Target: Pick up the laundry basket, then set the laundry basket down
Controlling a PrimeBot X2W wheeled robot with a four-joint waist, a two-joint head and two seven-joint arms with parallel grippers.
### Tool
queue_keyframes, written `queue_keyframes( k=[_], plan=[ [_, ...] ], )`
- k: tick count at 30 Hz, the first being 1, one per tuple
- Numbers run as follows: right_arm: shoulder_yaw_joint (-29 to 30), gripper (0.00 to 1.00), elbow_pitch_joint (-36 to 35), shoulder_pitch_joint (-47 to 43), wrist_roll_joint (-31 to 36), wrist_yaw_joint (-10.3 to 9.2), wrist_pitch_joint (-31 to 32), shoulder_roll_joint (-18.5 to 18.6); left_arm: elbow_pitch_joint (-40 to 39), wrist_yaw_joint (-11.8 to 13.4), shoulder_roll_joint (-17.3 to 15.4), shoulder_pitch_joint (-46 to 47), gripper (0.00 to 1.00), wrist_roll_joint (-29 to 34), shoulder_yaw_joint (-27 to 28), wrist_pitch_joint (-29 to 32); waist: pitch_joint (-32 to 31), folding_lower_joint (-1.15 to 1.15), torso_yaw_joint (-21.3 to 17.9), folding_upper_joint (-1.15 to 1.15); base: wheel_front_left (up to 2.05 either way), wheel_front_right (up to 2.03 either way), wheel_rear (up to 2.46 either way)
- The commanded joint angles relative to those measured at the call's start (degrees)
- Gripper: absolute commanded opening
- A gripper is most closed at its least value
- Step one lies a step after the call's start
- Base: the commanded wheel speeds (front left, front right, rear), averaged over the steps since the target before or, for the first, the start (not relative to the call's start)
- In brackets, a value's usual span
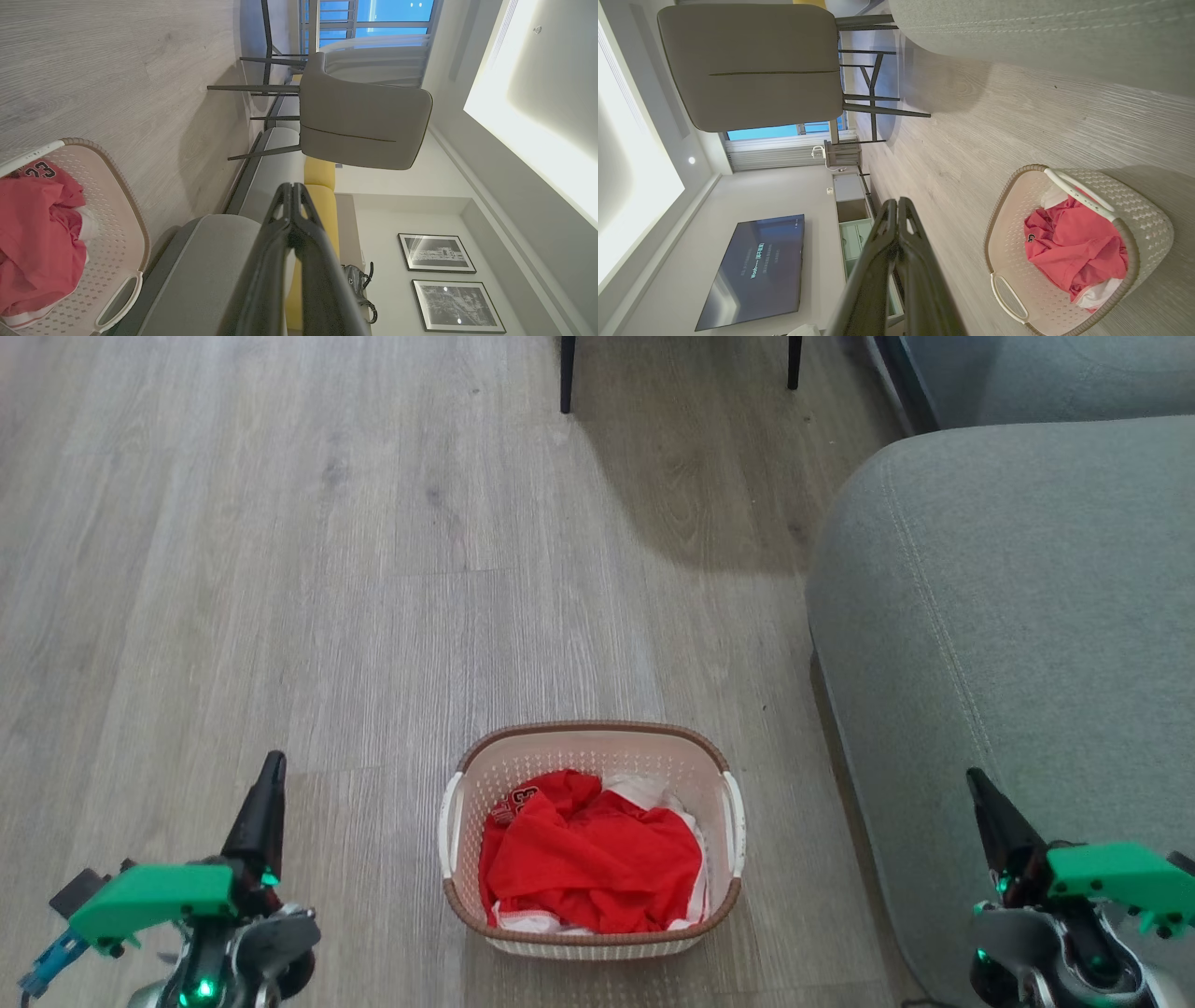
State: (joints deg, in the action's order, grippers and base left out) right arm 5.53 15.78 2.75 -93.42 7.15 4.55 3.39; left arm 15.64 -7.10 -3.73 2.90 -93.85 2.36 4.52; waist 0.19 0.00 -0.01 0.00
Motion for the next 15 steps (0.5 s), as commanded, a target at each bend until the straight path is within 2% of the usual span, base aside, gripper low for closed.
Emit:
queue_keyframes(
  k=[1,15],
  plan=[
    [-0.9,0.00,-1.9,3.3,-0.3,0.34,0.4,0.8,-1.7,-0.4,-0.7,3.1,0.00,-0.1,2.0,0.2,0.0,0.00,0.0,0.00,0.00,0.00,0.00],
    [-0.6,0.00,-1.8,3.3,0.0,0.34,0.7,0.6,-1.7,-0.4,-0.5,3.1,0.00,0.2,2.3,0.5,0.0,0.00,0.0,0.00,0.00,0.00,0.00]
  ],
)
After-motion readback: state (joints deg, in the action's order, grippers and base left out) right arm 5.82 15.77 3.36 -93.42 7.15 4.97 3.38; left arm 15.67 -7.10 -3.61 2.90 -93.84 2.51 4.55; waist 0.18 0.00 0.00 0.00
